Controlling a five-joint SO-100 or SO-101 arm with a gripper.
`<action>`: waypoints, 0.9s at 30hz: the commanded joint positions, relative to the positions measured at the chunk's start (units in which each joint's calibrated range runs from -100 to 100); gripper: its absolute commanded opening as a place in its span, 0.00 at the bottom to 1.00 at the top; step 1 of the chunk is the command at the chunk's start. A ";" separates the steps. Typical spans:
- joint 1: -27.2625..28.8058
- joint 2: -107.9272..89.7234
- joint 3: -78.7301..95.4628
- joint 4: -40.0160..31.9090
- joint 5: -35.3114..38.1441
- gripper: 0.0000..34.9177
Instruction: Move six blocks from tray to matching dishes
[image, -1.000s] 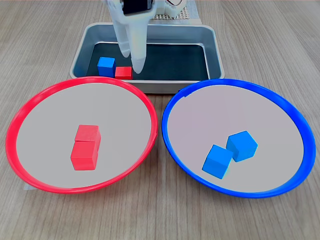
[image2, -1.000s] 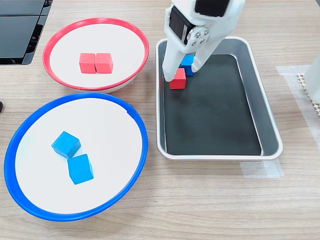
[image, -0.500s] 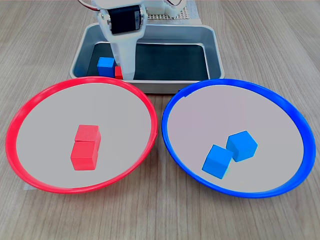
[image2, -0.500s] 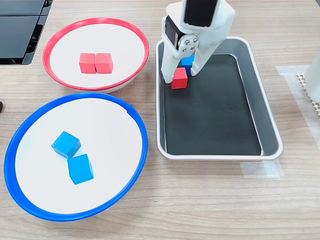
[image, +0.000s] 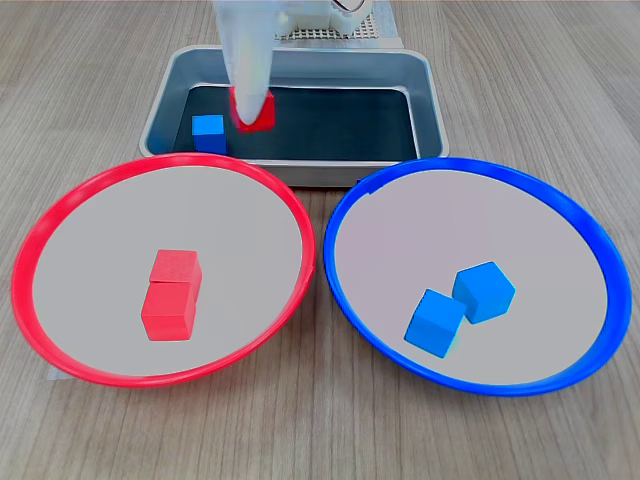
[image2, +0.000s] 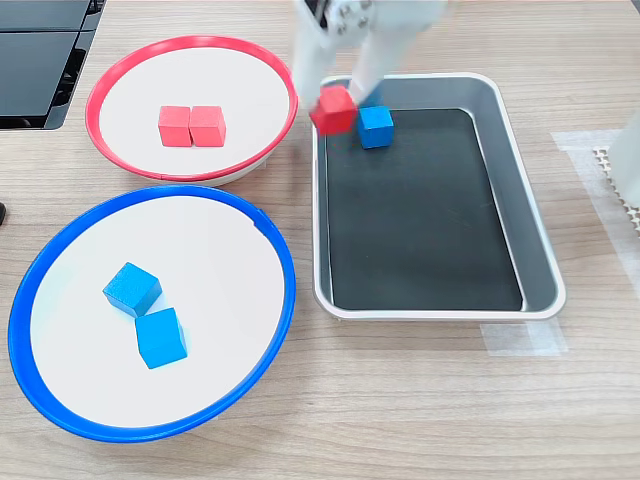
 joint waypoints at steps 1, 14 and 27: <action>0.03 2.60 -15.02 -1.10 -9.47 0.01; 3.42 13.69 -14.66 -17.03 -10.70 0.62; 11.89 -9.77 12.38 -5.06 -2.69 0.05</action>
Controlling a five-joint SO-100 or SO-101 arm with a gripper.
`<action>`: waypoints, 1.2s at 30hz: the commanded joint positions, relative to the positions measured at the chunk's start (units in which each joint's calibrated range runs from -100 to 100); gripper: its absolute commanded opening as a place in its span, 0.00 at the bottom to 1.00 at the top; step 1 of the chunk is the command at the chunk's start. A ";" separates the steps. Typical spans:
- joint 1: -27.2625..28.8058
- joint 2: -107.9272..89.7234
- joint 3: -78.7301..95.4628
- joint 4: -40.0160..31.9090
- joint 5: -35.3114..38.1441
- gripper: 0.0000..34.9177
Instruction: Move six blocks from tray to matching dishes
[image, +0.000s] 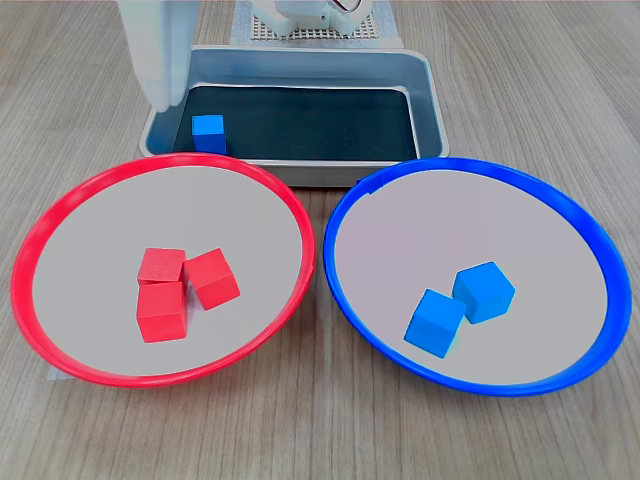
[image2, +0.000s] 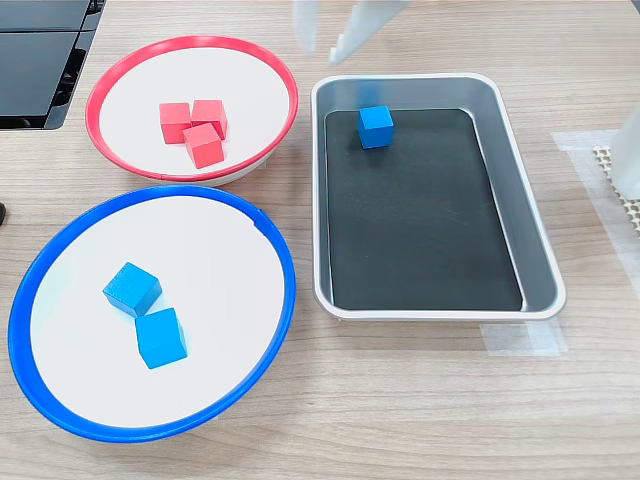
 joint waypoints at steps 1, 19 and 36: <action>3.10 -8.06 8.40 2.52 6.25 0.05; 3.00 -6.36 22.60 -9.53 12.31 0.37; -7.82 -5.25 15.22 -7.71 6.11 0.00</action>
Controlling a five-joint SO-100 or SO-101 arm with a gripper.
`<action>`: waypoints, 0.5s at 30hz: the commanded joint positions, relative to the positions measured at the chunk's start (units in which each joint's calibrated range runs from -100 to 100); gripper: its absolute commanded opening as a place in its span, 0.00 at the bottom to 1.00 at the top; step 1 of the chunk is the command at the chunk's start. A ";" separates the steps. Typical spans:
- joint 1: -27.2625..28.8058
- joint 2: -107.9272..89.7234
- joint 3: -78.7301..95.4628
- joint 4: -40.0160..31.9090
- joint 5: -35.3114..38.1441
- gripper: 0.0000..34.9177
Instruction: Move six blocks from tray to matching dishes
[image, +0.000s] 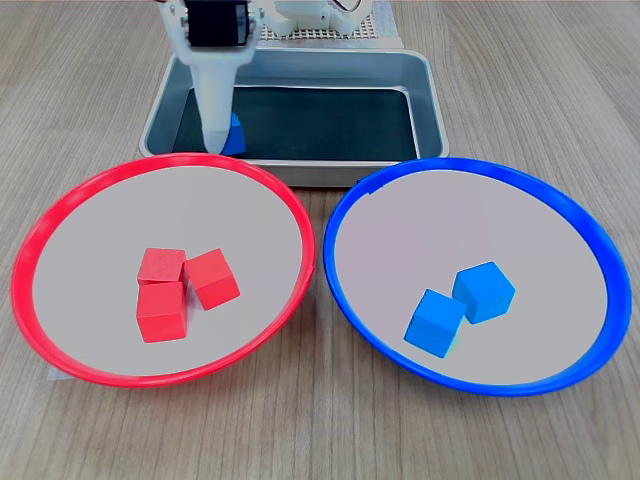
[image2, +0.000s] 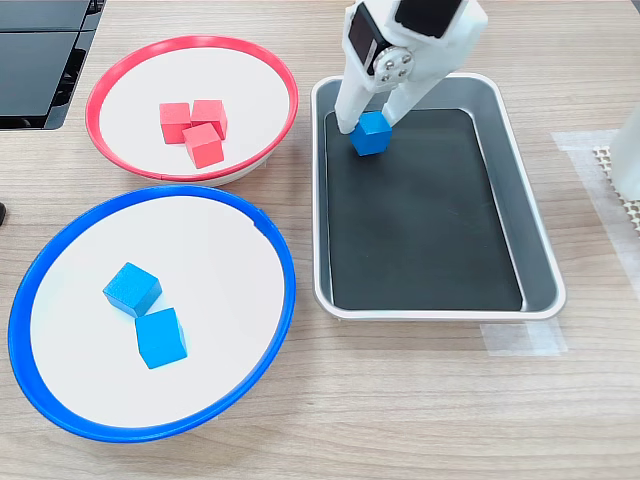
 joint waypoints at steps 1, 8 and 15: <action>-9.58 -2.78 -10.47 8.38 -9.33 0.00; -28.31 1.57 -32.68 16.06 -31.99 0.00; -35.75 16.41 -48.34 10.53 -43.17 0.00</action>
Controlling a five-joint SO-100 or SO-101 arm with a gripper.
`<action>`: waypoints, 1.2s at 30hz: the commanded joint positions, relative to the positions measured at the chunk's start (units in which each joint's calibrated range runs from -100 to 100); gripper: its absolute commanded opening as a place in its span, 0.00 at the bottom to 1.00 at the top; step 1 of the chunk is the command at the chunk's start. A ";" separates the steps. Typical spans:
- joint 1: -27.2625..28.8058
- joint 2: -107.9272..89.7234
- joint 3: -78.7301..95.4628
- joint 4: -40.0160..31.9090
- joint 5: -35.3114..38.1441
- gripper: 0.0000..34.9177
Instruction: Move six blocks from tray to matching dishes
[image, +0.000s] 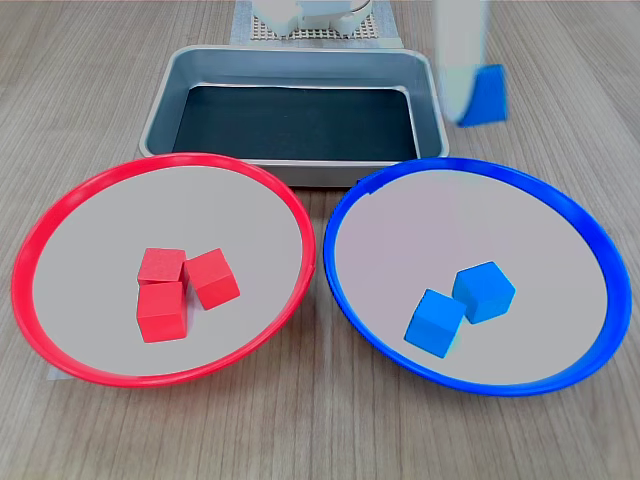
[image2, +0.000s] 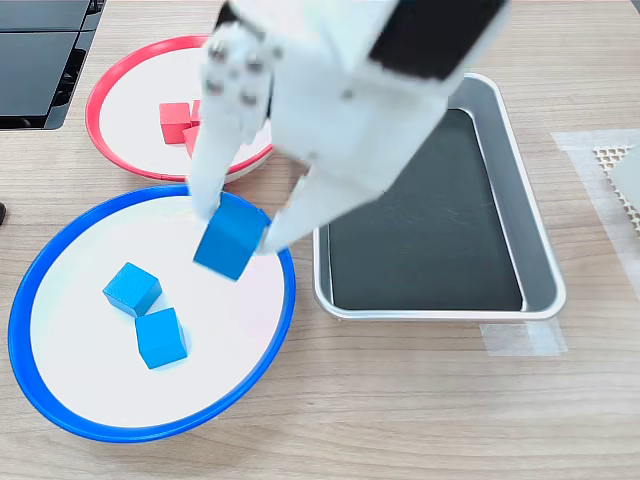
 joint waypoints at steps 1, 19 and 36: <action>-1.41 6.61 -7.50 -4.25 -5.23 0.00; 6.02 -17.10 28.64 -17.71 3.32 0.01; 17.88 -82.09 96.18 -37.10 19.44 0.01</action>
